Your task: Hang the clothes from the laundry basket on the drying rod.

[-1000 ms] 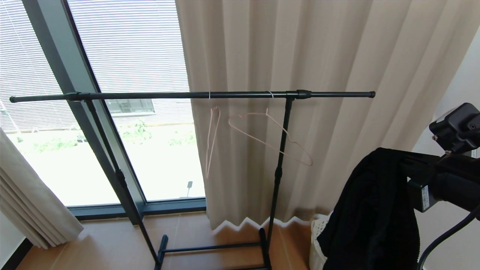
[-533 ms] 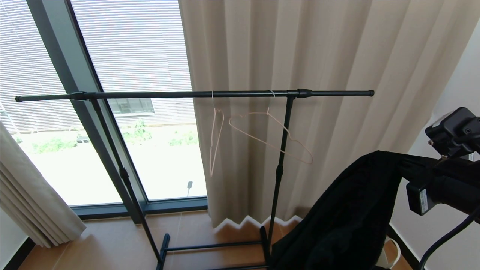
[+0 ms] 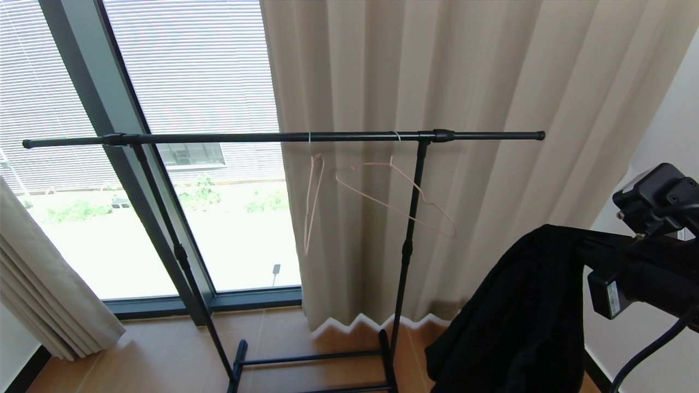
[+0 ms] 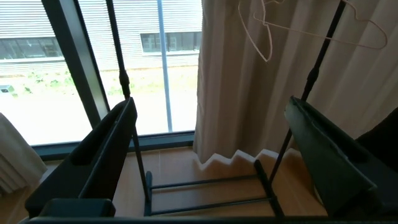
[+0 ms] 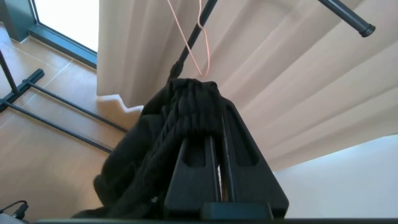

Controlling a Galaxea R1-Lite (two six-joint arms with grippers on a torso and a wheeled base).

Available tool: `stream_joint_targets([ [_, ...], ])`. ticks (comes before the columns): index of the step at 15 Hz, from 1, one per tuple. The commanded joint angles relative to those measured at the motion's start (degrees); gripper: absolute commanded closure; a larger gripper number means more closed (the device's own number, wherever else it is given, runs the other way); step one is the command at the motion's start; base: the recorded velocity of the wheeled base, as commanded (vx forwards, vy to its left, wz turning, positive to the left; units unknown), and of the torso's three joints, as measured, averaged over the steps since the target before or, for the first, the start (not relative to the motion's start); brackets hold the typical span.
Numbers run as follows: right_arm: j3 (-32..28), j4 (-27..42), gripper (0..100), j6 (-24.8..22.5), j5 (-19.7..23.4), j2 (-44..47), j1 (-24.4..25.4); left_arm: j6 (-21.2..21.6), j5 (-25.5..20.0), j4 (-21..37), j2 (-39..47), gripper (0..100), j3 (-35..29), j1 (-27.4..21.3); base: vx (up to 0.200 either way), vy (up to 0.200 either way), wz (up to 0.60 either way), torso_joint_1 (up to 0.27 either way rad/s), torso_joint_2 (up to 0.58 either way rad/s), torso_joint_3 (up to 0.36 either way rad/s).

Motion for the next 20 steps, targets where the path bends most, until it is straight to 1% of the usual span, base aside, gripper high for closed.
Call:
stream_joint_targets([
  [1, 0.0, 0.0, 100, 0.0, -0.1, -0.2, 0.5, -0.1, 0.1, -0.1, 0.1, 0, 0.0, 0.1, 0.000, 0.000, 0.00, 0.000, 0.00, 0.000],
  [7, 0.1, 0.0, 100, 0.0, -0.1, 0.5, 1.1, 0.1, 0.0, 0.2, 0.1, 0, 0.0, 0.0, 0.000, 0.000, 0.00, 0.000, 0.00, 0.000],
  [9, -0.5, -0.3, 100, 0.1, 0.1, 2.6, 1.1, 1.0, -0.4, 0.3, 1.8, 0, 0.0, -0.5, 0.000, 0.000, 0.00, 0.000, 0.00, 0.000],
  [10, -0.8, -0.3, 100, 0.1, 0.2, 3.2, 1.1, 3.2, -1.6, 0.2, 4.4, 0, 0.0, -1.0, 0.000, 0.000, 0.00, 0.000, 0.00, 0.000],
  [11, -1.4, -0.8, 100, 0.2, 0.4, 3.9, 1.1, 6.0, -3.9, 0.2, 7.1, 0, 0.0, -1.8, 0.000, 0.000, 0.00, 0.000, 0.00, 0.000],
  [12, -2.5, -1.9, 100, 0.2, 0.7, 5.1, 1.2, 9.9, -5.7, 0.2, 10.4, 0, 0.0, -2.3, 0.000, 0.000, 0.00, 0.000, 0.00, 0.000],
  [13, -3.5, -2.8, 100, 0.2, 0.7, 8.0, 1.2, 15.0, -6.1, 0.2, 15.9, 0, -0.4, -2.3, 0.000, 0.000, 0.00, 0.000, 0.00, 0.000],
  [14, -4.1, -3.5, 100, 0.3, 0.8, 10.1, 1.4, 17.7, -6.4, -0.1, 19.9, 0, -1.3, -2.4, 0.000, 0.000, 0.00, 0.000, 0.00, 0.000],
  [15, -5.7, -5.2, 100, 0.8, 0.7, 14.3, 3.7, 19.5, -8.3, -1.0, 27.2, 0, -4.3, -2.4, 0.000, 0.000, 0.00, 0.000, 0.00, 0.000],
  [16, -8.5, -7.3, 100, 2.3, 0.2, 19.2, 6.0, 18.5, -13.4, -3.5, 34.8, 0, -7.4, -2.8, 0.000, 0.000, 0.00, 0.000, 0.00, 0.000],
  [17, -9.7, -7.8, 100, 3.0, 0.1, 20.9, 6.2, 17.5, -15.4, -4.9, 37.6, 0, -8.3, -3.0, 0.000, 0.000, 0.00, 0.000, 0.00, 0.000],
  [18, -12.4, -8.0, 100, 4.4, 0.0, 23.7, 6.4, 15.5, -18.1, -7.7, 43.1, 0, -9.7, -3.6, 0.000, 0.000, 0.00, 0.000, 0.00, 0.000],
  [19, -15.2, -7.7, 100, 6.2, -1.0, 25.4, 6.4, 11.9, -18.4, -10.4, 50.3, 0, -11.7, -6.9, 0.000, 0.000, 0.00, 0.000, 0.00, 0.000],
  [20, -16.8, -7.4, 100, 7.4, -1.5, 25.6, 6.4, 9.2, -18.3, -11.4, 53.5, 0, -12.9, -9.8, 0.000, 0.000, 0.00, 0.000, 0.00, 0.000],
])
